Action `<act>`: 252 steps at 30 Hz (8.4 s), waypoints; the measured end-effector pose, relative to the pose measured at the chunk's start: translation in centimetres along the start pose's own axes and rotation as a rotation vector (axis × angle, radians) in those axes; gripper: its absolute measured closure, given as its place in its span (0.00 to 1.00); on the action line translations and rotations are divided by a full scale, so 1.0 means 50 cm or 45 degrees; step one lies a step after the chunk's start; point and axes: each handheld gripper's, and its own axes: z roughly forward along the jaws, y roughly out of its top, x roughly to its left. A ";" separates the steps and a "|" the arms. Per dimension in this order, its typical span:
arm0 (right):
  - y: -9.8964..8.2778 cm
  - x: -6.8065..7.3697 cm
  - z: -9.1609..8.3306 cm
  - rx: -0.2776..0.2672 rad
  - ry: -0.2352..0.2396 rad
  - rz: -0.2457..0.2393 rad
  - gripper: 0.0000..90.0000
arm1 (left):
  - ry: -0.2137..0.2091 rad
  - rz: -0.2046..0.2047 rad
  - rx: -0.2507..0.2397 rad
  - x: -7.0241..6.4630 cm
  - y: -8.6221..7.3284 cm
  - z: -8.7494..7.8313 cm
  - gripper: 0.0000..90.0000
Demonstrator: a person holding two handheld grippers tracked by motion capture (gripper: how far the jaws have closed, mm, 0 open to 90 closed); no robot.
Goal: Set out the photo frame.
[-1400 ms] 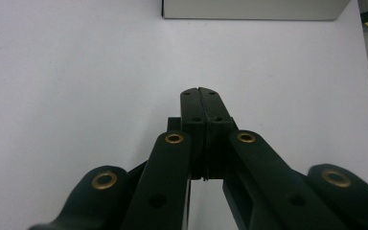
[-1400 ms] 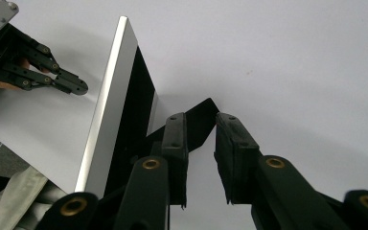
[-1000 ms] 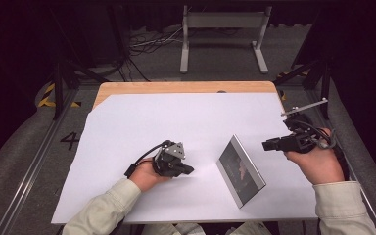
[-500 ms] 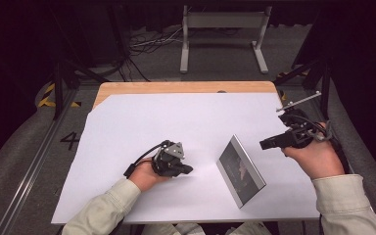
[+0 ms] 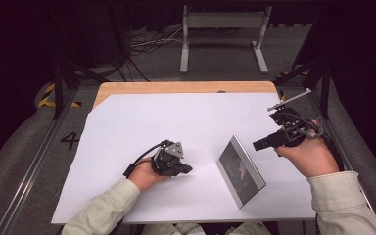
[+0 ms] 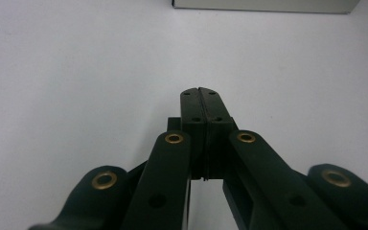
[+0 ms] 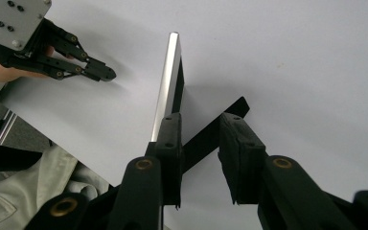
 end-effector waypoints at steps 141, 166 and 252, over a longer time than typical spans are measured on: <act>0.213 0.198 0.199 0.366 0.137 -1.175 0.93 | 0.244 -0.307 -0.079 -0.024 -0.176 -0.153 0.99; 0.211 0.197 0.228 0.407 0.176 -1.319 0.91 | 0.227 -0.294 -0.071 -0.021 -0.170 -0.147 0.99; 0.120 -0.029 0.064 -0.070 0.070 -0.937 0.53 | 0.197 -0.384 -0.111 0.017 -0.163 -0.145 0.78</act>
